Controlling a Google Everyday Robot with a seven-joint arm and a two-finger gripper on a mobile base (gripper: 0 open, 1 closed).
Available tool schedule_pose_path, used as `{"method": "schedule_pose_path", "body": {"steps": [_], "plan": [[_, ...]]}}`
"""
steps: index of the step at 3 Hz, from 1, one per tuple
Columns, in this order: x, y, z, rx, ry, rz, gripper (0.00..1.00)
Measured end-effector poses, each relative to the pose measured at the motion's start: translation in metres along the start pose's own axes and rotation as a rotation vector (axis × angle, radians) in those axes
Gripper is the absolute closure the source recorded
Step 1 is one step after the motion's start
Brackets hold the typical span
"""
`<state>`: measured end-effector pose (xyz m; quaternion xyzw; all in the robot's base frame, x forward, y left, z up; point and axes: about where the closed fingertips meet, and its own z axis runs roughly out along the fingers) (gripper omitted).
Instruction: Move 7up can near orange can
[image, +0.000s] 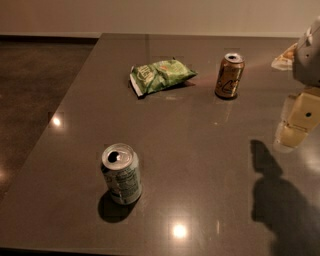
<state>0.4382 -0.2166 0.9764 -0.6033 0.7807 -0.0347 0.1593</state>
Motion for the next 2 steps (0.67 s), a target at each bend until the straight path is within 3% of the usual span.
{"method": "schedule_pose_path", "body": {"steps": [2], "plan": [[-0.014,0.003,0.007,-0.026,-0.025,-0.022,0.0]]}}
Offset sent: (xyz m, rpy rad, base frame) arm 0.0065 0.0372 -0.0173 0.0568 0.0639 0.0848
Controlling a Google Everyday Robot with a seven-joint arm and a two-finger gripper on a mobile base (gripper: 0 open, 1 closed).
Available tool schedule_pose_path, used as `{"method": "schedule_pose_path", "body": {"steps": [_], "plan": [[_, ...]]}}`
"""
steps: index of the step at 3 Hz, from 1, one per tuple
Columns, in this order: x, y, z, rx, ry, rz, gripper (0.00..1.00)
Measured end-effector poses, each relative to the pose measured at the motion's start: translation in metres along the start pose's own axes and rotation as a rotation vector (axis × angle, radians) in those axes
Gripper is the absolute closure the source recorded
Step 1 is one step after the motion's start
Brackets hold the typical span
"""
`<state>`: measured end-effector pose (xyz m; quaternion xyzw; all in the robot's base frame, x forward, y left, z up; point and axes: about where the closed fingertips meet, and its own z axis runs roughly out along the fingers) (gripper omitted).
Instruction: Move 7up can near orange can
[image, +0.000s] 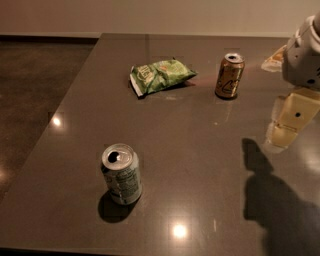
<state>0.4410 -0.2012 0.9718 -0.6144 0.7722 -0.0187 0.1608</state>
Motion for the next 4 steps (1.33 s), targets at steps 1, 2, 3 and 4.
{"method": "schedule_pose_path", "body": {"steps": [1,2,3,4], "plan": [[-0.034,0.006,0.024,-0.057,-0.084,-0.048,0.0],[-0.074,0.021,0.05,-0.115,-0.213,-0.113,0.0],[-0.116,0.04,0.07,-0.177,-0.363,-0.176,0.0],[-0.162,0.084,0.082,-0.291,-0.515,-0.267,0.0]]}}
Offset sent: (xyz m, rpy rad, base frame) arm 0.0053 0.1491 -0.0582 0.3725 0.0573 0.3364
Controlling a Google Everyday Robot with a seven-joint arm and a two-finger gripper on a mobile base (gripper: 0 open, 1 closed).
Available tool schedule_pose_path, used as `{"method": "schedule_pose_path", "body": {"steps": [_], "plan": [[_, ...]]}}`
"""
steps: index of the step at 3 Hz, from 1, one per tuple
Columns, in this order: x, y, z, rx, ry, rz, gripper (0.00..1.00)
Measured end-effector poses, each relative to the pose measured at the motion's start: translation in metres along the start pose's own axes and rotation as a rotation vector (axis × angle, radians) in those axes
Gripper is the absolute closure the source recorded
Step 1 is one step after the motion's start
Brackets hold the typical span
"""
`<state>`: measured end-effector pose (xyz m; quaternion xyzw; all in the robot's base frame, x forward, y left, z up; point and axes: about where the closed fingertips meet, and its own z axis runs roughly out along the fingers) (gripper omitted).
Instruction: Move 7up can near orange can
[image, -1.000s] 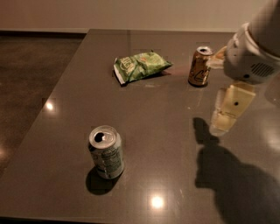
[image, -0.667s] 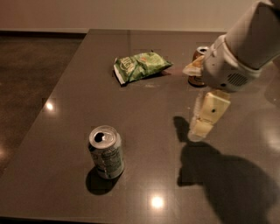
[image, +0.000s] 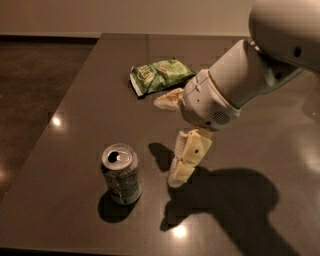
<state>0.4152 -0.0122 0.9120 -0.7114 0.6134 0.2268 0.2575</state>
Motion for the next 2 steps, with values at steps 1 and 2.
{"method": "schedule_pose_path", "body": {"steps": [1,2], "plan": [[-0.015,0.014,0.014,-0.049,-0.046,-0.03,0.0],[-0.029,0.033,0.037,-0.107,-0.063,-0.065,0.0]]}}
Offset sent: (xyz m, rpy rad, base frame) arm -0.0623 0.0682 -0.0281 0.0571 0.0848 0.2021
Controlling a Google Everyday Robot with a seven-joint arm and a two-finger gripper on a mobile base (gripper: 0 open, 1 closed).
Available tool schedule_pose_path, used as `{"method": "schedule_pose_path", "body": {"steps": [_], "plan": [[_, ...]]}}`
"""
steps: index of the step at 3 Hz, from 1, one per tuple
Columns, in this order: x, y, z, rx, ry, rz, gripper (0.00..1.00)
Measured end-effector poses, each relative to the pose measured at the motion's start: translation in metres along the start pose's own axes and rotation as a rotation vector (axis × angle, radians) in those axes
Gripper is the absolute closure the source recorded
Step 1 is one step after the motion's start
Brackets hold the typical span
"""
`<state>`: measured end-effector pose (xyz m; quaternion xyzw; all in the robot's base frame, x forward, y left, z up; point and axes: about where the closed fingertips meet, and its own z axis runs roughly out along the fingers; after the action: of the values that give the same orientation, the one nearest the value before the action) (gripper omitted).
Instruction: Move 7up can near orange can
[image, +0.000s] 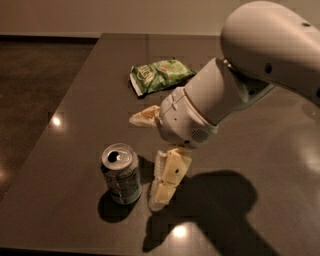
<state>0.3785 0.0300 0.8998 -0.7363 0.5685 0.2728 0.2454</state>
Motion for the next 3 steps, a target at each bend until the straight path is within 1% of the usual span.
{"method": "schedule_pose_path", "body": {"steps": [1,2,3], "plan": [[-0.009,0.006,0.018,-0.036,-0.008,-0.019,0.0],[-0.019,0.007,0.03,-0.056,-0.024,-0.028,0.13],[-0.029,0.006,0.033,-0.06,-0.046,-0.04,0.3]]}}
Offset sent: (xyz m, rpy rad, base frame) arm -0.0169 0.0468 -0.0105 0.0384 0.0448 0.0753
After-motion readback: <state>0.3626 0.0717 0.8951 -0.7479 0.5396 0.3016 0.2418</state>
